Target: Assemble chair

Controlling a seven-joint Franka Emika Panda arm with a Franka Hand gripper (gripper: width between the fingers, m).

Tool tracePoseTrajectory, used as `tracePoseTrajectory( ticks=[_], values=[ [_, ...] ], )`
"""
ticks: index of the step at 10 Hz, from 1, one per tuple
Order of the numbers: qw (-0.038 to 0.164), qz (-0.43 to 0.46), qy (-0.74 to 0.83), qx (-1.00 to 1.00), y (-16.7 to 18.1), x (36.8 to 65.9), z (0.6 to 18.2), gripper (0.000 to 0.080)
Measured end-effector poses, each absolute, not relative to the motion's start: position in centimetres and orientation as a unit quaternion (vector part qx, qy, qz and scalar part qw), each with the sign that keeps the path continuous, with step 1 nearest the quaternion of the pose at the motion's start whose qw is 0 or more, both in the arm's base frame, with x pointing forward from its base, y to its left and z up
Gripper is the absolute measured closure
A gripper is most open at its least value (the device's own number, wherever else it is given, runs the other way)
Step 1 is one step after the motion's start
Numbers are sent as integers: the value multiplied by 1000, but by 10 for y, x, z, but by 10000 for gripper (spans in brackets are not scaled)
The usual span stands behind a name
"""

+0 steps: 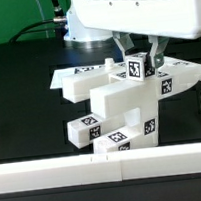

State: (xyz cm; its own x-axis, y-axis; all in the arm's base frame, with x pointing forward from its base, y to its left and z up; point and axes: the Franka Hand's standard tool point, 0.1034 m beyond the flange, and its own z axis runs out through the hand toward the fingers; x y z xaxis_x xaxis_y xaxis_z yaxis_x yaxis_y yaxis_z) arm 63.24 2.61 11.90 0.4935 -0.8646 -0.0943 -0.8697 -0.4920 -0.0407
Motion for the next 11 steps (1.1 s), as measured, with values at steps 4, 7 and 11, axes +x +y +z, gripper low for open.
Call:
tracePoseTrajectory(
  ticks=[4, 7, 11],
  values=[
    [40, 37, 606, -794, 28, 633, 119, 512],
    [59, 24, 699, -712, 25, 636, 118, 512],
    [80, 13, 791, -606, 22, 641, 118, 512]
  ],
)
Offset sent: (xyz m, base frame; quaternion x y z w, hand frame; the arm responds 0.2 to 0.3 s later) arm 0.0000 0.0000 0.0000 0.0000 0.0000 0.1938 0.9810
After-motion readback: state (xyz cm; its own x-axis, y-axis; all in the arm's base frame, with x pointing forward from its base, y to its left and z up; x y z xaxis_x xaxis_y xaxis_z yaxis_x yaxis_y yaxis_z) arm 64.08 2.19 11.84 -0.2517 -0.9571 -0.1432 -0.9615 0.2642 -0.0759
